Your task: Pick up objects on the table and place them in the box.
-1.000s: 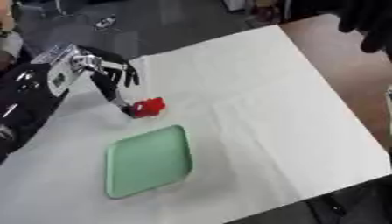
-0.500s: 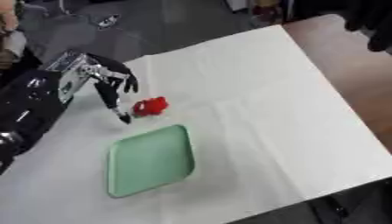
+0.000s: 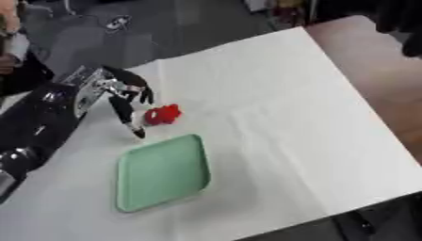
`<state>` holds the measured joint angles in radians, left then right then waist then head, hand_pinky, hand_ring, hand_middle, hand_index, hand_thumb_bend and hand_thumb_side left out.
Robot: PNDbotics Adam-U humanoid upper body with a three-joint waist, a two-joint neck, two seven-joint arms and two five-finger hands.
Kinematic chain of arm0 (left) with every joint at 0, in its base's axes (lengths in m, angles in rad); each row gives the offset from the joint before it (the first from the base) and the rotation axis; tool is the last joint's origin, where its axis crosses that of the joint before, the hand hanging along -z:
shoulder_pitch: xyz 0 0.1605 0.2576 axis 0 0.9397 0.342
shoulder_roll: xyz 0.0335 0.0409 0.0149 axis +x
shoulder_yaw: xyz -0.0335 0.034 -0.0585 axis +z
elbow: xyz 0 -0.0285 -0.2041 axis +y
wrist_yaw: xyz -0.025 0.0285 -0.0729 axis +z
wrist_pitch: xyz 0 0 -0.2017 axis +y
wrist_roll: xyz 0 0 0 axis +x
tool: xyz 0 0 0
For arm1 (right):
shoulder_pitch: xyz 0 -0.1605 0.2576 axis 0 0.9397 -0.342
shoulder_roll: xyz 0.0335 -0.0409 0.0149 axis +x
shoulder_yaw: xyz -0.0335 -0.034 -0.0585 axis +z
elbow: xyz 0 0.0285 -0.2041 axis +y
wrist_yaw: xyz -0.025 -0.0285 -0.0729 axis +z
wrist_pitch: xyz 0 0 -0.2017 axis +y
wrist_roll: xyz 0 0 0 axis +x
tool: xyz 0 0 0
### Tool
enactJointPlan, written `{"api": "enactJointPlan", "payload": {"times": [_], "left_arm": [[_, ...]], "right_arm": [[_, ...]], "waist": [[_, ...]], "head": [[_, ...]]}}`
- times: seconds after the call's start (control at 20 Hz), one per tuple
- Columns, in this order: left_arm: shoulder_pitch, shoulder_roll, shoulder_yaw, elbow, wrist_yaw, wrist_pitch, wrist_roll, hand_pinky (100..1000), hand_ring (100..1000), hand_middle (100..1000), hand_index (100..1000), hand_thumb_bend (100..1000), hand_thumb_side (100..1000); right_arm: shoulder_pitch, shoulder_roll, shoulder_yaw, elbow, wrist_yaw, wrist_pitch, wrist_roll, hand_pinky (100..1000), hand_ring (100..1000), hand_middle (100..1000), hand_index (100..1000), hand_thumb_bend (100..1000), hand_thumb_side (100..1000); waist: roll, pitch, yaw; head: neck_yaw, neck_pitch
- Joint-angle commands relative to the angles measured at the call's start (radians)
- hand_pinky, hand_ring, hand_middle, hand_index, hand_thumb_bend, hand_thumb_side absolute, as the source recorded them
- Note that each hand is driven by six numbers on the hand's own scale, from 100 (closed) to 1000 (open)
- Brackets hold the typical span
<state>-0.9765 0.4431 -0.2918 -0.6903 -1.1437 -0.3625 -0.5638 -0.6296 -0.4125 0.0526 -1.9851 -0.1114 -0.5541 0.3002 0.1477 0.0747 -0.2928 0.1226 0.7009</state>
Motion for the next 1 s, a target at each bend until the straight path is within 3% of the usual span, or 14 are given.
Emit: {"api": "enactJointPlan", "payload": {"times": [0.05,0.35,0.6,0.85,1.0], "left_arm": [[-0.011,0.006,0.02,-0.002,-0.023,0.001,0.032,578,560,720,857,778,516],[0.0,-0.007,0.033,0.004,-0.052,0.005,0.101,520,522,686,839,757,419],[0.004,-0.014,0.038,0.007,-0.075,0.006,0.17,457,481,640,806,662,333],[0.006,-0.02,0.042,0.012,-0.084,0.01,0.226,404,437,590,763,596,334],[0.007,-0.023,0.045,0.018,-0.084,0.017,0.247,310,344,497,686,454,392]], "right_arm": [[-0.022,-0.003,-0.006,-0.015,0.0,-0.002,0.002,237,352,329,370,100,677],[-0.028,0.004,-0.006,-0.015,0.003,-0.005,0.004,238,352,329,371,100,672],[-0.031,0.008,-0.004,-0.015,0.0,-0.007,0.006,238,352,329,370,100,687],[-0.034,0.011,-0.004,-0.015,-0.002,-0.008,0.008,239,352,329,370,100,686],[-0.035,0.012,-0.005,-0.015,-0.002,-0.008,0.009,239,352,328,371,100,684]], "waist": [[-0.009,-0.011,-0.002],[-0.008,-0.007,-0.011],[-0.007,-0.004,-0.016],[-0.006,-0.002,-0.02],[-0.006,-0.002,-0.021]], "head": [[0.013,-0.008],[0.026,-0.014],[0.032,-0.018],[0.038,-0.021],[0.039,-0.024]]}}
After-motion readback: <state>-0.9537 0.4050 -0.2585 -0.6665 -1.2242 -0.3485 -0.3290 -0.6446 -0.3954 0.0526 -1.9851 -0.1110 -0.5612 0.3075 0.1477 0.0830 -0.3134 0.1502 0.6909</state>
